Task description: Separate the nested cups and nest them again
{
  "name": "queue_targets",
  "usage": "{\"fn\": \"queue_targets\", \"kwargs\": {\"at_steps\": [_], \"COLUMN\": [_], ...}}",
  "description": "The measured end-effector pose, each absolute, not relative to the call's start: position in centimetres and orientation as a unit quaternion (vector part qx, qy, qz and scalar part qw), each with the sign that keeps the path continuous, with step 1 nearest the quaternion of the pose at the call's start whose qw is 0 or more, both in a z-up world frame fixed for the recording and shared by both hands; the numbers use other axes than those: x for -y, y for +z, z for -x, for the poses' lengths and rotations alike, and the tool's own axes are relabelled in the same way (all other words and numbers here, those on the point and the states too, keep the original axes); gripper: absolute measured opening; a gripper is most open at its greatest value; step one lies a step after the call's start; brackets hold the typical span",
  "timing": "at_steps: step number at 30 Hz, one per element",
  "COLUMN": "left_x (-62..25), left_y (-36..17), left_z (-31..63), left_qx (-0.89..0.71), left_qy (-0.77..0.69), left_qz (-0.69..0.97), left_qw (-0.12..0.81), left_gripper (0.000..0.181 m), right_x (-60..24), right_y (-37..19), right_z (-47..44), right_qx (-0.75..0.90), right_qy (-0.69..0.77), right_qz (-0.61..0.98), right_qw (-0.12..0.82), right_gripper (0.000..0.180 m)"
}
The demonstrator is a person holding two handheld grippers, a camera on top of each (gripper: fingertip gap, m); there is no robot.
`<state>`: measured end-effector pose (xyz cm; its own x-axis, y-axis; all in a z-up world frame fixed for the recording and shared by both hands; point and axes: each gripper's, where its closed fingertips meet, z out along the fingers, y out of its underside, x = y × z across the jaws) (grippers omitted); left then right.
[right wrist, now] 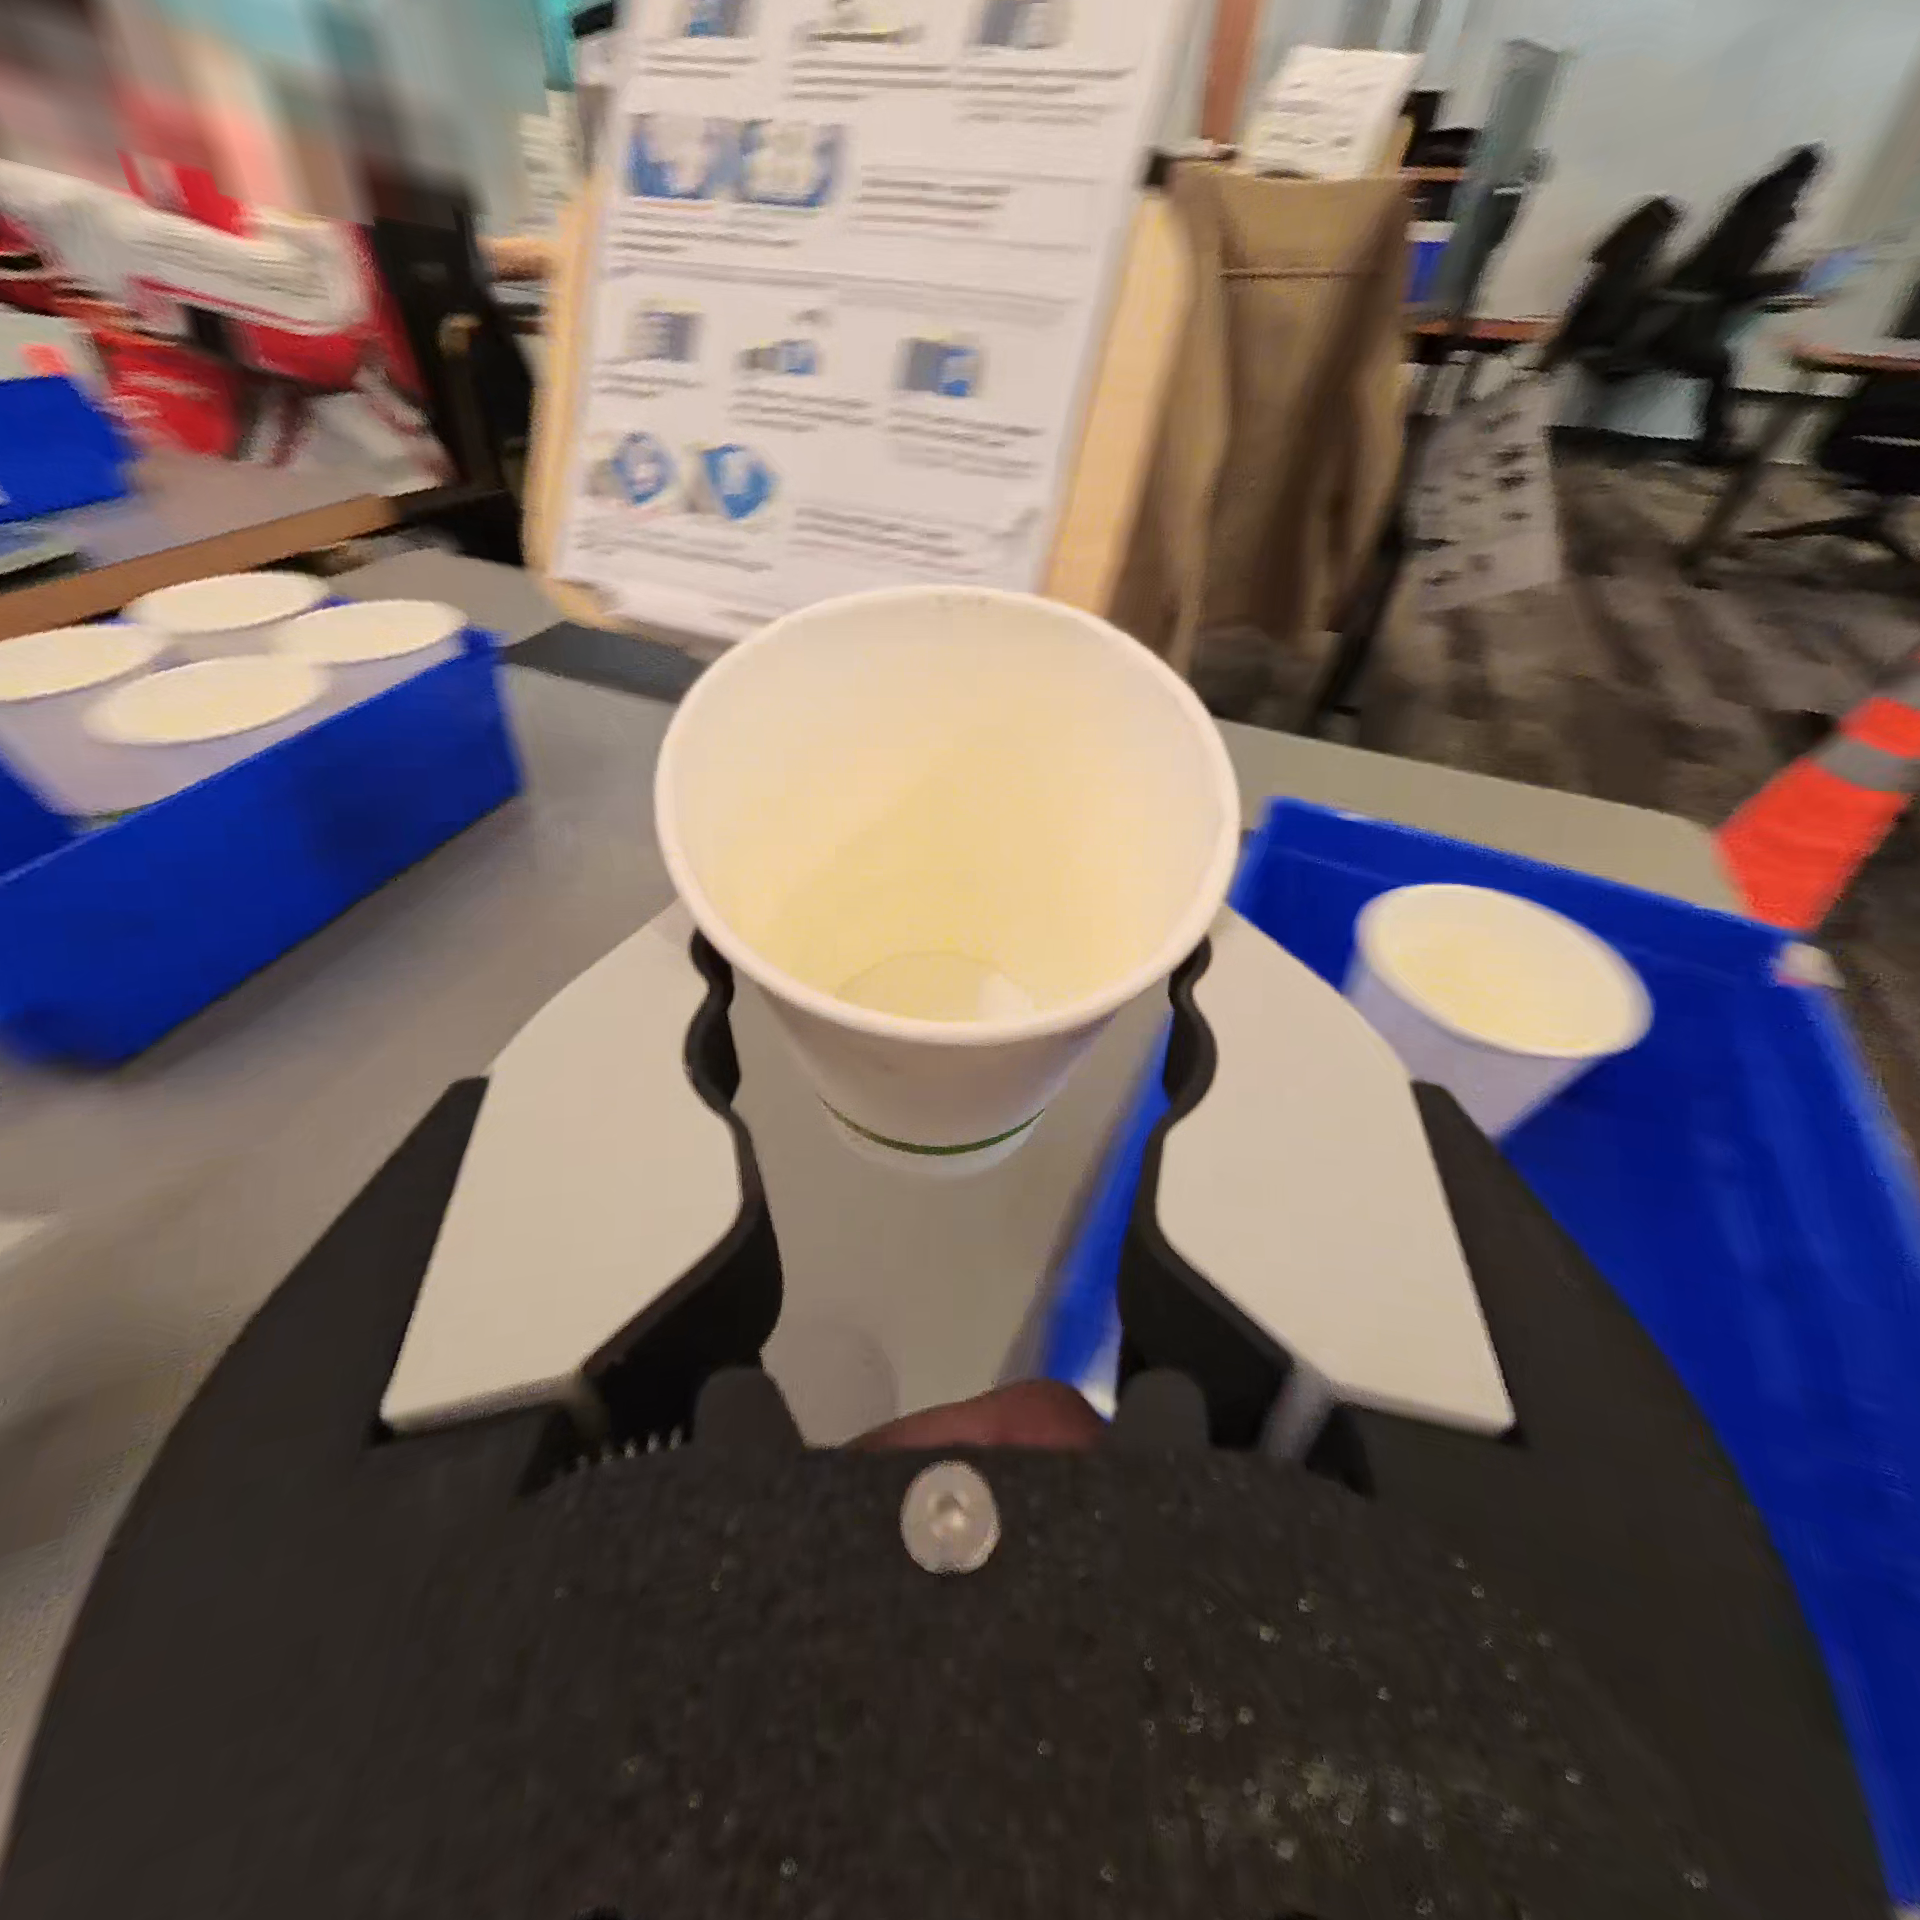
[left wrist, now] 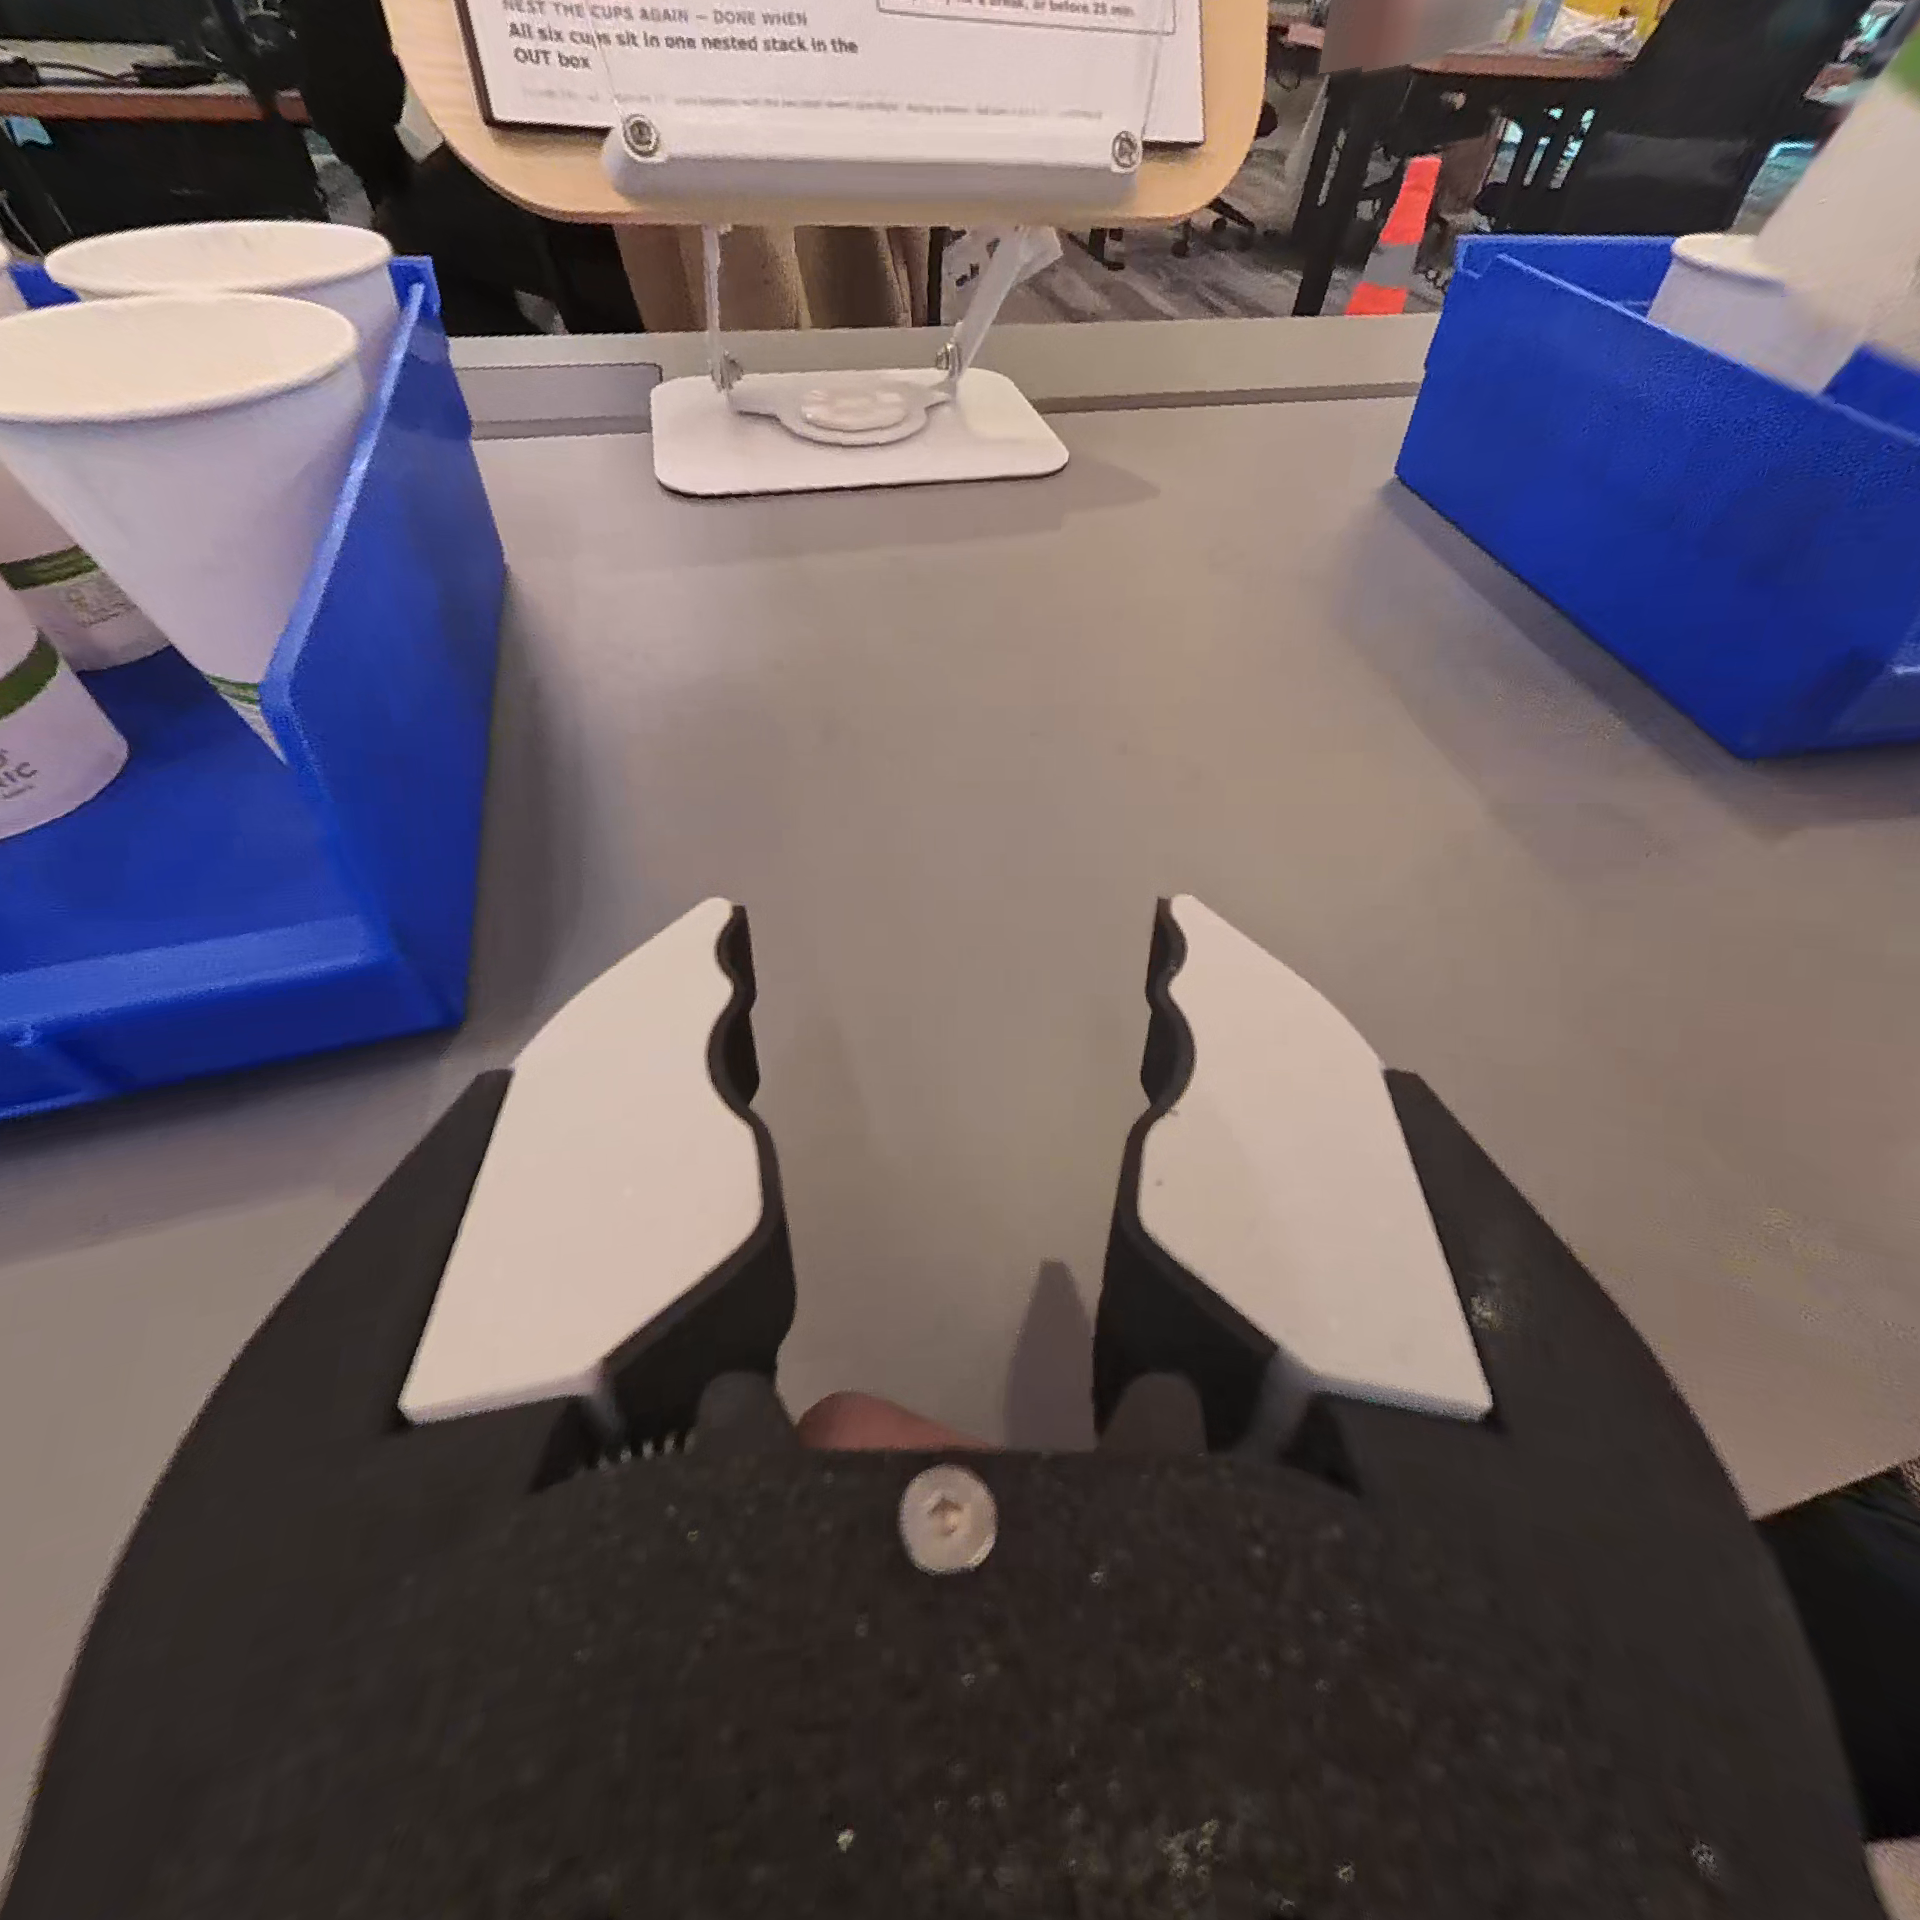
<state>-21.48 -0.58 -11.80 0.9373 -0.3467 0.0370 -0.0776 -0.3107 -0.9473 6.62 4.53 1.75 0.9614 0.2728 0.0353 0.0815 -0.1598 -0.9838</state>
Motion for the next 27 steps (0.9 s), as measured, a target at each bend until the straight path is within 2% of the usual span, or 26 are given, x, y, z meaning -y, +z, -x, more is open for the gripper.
{"fn": "queue_targets", "kwargs": {"at_steps": [3,7,13,21,27], "left_x": [0.5,0.7,0.4,0.3,0.5], "left_y": [-11.5,-11.4,-11.3,-11.7,-12.2], "left_z": [21.5,22.1,22.9,22.8,22.1], "left_qx": [-0.145,-0.140,-0.135,-0.136,-0.150], "left_qy": [-0.110,-0.114,-0.117,-0.133,-0.139], "left_qz": [0.795,0.795,0.799,0.804,0.806], "left_qw": [0.578,0.579,0.574,0.564,0.555], "left_gripper": [0.072,0.072,0.072,0.071,0.071], "right_x": [-7.9,-13.5,-18.7,-19.1,-18.2], "right_y": [4.6,5.2,0.4,-6.8,-8.1], "right_z": [-13.2,-19.2,-22.5,-23.6,-23.1], "right_qx": [0.063,0.025,0.014,0.004,0.017], "right_qy": [0.011,-0.013,-0.022,-0.004,0.025], "right_qz": [0.755,0.774,0.827,0.873,0.887], "right_qw": [0.653,0.633,0.562,0.488,0.461], "right_gripper": [0.082,0.082,0.082,0.084,0.087]}}
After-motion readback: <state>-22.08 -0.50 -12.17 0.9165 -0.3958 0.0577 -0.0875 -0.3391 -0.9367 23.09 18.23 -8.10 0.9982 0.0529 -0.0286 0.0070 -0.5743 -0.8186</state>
